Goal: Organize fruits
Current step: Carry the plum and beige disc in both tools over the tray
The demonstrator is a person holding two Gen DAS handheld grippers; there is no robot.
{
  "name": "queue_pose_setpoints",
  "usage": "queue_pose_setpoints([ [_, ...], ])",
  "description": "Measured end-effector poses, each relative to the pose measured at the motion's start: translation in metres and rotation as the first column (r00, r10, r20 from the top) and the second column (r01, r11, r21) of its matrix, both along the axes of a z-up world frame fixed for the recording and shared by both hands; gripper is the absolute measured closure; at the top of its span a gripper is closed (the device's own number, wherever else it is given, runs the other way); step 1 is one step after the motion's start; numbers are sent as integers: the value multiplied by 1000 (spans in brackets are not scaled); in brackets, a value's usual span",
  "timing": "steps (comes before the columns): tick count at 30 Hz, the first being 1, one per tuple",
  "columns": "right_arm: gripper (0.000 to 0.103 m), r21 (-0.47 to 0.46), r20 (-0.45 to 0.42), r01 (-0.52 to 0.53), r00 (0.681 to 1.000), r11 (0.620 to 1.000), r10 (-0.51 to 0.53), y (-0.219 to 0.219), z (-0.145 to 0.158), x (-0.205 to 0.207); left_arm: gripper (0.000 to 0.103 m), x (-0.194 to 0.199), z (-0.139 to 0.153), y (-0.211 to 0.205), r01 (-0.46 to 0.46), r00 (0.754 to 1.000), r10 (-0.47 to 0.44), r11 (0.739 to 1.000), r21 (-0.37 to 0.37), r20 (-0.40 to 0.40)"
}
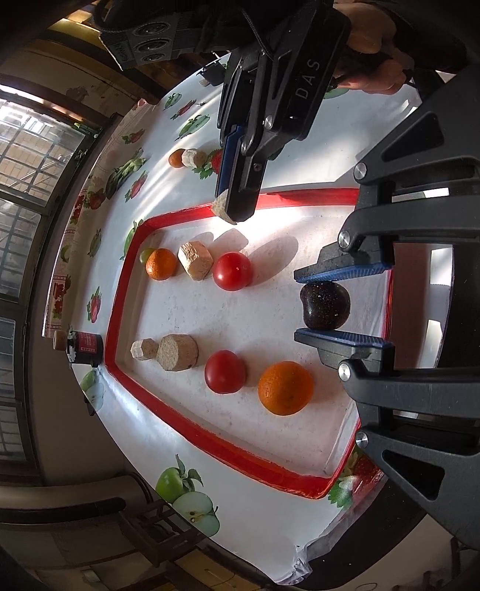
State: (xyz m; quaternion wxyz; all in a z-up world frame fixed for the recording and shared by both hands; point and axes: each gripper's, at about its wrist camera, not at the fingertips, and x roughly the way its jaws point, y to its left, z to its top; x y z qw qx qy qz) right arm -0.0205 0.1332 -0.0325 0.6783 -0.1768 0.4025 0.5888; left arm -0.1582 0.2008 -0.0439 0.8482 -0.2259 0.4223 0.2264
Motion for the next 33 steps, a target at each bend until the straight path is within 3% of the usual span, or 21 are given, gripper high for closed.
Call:
queue_pose_setpoints([
  [15,80,-67,27,2,1000,998,0,20,-26,12,81,22,-15,13,-14,999,13,1000,-10,-30],
  [33,76,-49,-11,-1,1000,999,0,19,-27,15,74,25,-22,13,-28,997,28,1000,1,-76],
])
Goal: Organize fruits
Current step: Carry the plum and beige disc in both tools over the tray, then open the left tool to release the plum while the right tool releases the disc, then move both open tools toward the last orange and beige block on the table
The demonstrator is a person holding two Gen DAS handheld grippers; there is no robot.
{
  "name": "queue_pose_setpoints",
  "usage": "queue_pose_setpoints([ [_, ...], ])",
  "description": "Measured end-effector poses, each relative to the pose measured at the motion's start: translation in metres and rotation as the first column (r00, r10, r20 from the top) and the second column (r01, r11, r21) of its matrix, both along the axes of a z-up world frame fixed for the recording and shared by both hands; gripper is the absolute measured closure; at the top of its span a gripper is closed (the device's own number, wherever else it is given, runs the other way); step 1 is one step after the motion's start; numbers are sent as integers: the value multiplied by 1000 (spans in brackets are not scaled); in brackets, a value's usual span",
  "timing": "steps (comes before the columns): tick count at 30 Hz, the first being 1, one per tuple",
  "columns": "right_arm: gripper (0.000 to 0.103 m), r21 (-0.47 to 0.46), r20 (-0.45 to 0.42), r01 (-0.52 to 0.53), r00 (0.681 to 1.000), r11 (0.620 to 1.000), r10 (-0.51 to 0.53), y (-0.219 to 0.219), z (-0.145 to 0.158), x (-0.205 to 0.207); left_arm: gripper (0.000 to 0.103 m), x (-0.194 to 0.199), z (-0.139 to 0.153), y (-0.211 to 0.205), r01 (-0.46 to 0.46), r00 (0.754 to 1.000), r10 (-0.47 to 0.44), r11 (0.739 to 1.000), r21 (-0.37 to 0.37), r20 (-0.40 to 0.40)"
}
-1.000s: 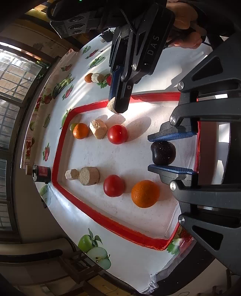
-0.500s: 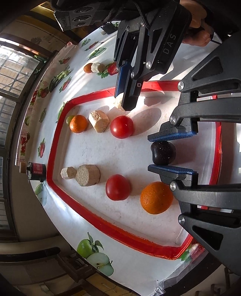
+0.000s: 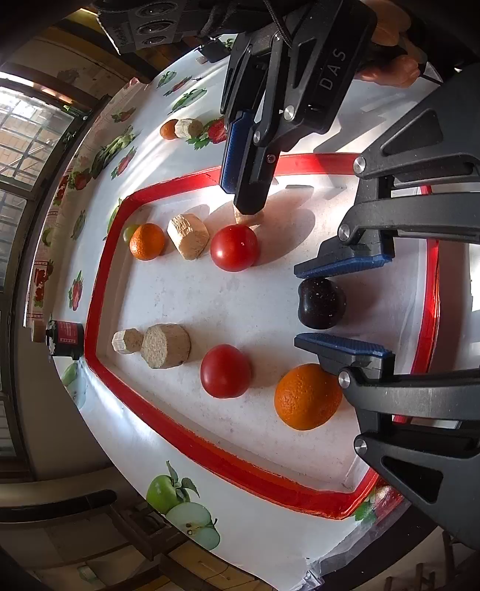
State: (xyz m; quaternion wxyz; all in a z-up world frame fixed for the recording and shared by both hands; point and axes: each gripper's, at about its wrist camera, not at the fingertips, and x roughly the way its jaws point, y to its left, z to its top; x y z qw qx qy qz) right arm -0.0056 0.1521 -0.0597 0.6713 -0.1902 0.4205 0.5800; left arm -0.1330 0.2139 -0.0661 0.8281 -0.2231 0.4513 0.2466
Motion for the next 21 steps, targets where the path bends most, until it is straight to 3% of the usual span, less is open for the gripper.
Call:
queue_pose_setpoints([
  [3,70,8,-3,-3,1000,1000,3,-1,2,-1,70,-3,2,0,-5,1000,5,1000,5,-2],
  [7,61,20,8,2,1000,1000,-3,-5,7,-3,52,-7,7,-2,-16,1000,16,999,29,-3],
  [21,59,64,6,50,999,997,-50,-39,27,4,52,-13,16,-11,-12,1000,13,999,49,-5],
])
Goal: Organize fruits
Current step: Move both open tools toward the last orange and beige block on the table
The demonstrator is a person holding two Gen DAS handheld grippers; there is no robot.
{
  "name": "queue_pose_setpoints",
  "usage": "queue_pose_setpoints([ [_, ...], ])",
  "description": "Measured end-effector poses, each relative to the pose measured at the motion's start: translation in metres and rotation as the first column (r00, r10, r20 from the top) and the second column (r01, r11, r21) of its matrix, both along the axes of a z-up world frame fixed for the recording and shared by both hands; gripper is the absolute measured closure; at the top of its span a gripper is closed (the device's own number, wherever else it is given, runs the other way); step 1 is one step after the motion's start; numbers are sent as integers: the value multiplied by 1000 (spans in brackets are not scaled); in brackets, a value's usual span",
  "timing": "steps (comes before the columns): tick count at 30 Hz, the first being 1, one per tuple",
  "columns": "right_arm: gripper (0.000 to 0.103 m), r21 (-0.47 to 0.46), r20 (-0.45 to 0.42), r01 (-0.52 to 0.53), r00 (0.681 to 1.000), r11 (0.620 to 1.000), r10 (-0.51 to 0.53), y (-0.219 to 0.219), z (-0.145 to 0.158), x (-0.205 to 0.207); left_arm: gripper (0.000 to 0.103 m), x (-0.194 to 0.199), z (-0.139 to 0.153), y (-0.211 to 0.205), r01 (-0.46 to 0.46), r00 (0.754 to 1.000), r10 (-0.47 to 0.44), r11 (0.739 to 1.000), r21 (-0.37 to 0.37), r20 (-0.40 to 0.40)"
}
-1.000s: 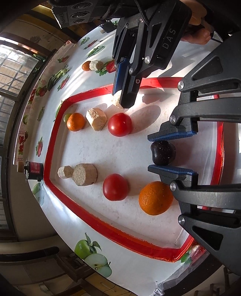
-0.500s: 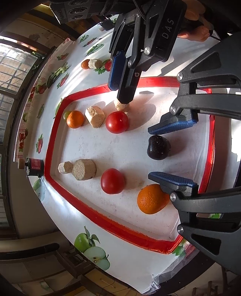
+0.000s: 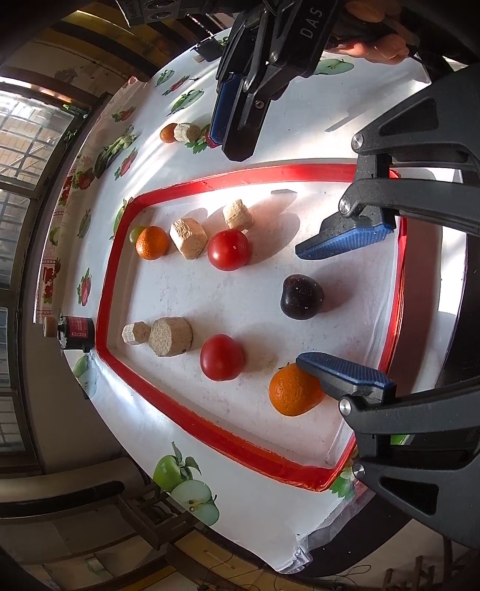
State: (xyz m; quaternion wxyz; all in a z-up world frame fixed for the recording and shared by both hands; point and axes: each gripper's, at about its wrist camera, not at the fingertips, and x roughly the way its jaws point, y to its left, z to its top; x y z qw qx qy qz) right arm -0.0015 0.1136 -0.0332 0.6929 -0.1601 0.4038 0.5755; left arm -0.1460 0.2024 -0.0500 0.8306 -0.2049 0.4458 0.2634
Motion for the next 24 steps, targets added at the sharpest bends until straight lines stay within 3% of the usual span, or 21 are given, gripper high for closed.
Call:
queue_pose_setpoints([
  [24,56,-20,-24,242,970,970,-242,-96,-17,71,52,38,9,-40,90,996,-90,996,-11,17],
])
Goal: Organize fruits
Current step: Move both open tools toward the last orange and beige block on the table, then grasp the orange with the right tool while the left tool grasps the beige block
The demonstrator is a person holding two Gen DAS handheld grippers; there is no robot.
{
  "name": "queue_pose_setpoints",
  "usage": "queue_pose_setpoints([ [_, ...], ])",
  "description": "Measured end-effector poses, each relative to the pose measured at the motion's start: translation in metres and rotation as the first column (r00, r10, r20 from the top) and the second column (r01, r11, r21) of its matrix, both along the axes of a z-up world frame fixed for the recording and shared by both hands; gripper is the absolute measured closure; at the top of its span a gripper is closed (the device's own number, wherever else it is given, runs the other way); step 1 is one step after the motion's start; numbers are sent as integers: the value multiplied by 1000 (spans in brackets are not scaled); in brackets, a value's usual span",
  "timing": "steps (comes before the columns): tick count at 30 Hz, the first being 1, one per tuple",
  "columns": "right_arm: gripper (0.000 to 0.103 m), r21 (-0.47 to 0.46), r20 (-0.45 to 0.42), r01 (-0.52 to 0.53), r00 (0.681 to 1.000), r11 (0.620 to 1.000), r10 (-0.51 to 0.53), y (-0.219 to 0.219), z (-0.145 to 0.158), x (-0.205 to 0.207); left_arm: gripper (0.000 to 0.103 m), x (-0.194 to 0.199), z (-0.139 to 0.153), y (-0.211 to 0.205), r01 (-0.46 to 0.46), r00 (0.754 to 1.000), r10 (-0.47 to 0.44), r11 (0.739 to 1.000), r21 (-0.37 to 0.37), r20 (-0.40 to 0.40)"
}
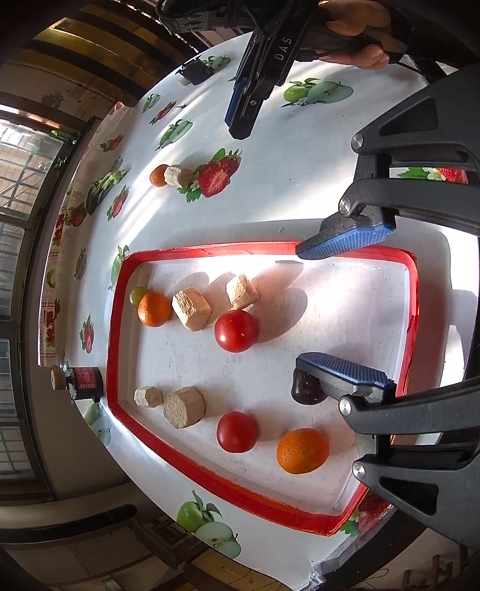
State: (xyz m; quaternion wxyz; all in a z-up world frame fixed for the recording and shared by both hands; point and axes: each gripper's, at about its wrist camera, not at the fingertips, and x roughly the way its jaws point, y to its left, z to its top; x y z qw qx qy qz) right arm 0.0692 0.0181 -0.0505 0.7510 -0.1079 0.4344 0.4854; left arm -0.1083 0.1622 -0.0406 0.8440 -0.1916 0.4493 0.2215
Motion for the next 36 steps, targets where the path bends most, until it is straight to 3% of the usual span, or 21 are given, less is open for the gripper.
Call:
queue_pose_setpoints([
  [12,56,5,-12,84,996,996,-84,-11,-4,41,52,53,4,-33,121,993,-120,993,-8,13],
  [25,56,-2,-38,191,981,982,-191,50,-15,123,53,133,0,-39,198,980,-197,979,-52,21],
  [27,55,7,-74,181,981,983,-180,57,-20,130,53,146,-4,-41,206,978,-206,977,-58,14],
  [29,58,7,-95,158,983,987,-157,62,-24,133,53,158,-8,-41,216,976,-216,974,-63,9],
  [31,70,24,-99,144,985,989,-141,61,-21,132,53,169,-12,-41,216,976,-217,974,-66,2],
  [36,70,58,-61,199,979,978,-196,32,-4,136,53,199,-16,-38,209,978,-208,976,-61,12],
])
